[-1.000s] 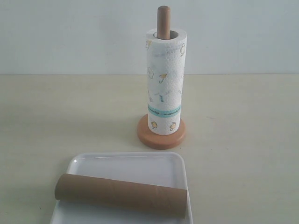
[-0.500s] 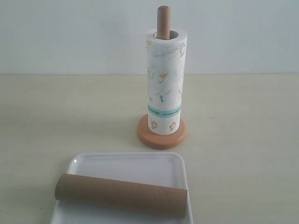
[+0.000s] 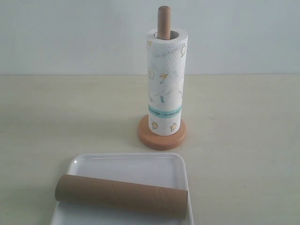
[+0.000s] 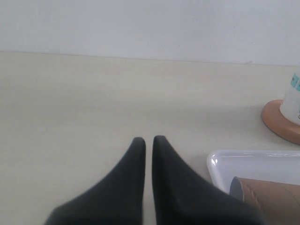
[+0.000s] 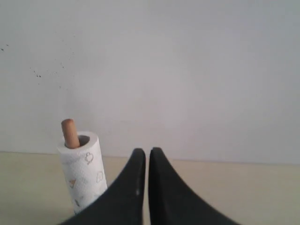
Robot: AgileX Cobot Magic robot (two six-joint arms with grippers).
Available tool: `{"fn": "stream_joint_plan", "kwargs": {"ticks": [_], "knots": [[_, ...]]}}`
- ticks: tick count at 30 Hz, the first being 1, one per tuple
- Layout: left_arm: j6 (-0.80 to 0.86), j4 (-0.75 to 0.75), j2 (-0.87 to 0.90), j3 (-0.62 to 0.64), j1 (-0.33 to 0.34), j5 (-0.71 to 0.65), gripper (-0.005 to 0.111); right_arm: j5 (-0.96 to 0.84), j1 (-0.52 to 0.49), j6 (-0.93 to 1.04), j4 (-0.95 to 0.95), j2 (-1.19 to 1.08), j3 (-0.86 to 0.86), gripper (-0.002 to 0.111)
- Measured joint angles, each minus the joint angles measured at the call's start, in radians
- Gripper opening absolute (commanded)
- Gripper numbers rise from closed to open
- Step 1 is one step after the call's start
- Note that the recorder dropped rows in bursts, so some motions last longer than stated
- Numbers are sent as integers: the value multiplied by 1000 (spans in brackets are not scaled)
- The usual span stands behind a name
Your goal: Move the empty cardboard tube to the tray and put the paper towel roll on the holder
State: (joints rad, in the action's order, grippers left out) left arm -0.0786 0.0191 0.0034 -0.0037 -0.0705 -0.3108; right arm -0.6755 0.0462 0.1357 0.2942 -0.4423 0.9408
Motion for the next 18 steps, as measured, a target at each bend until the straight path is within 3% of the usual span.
{"fn": "stream_joint_plan", "kwargs": {"ticks": [6,18], "knots": [[0,0,0,0,0,0,5,46,-14,-28,33,105,-207,3],[0,0,0,0,0,0,5,314,-14,-69,179,276,-624,3]]}}
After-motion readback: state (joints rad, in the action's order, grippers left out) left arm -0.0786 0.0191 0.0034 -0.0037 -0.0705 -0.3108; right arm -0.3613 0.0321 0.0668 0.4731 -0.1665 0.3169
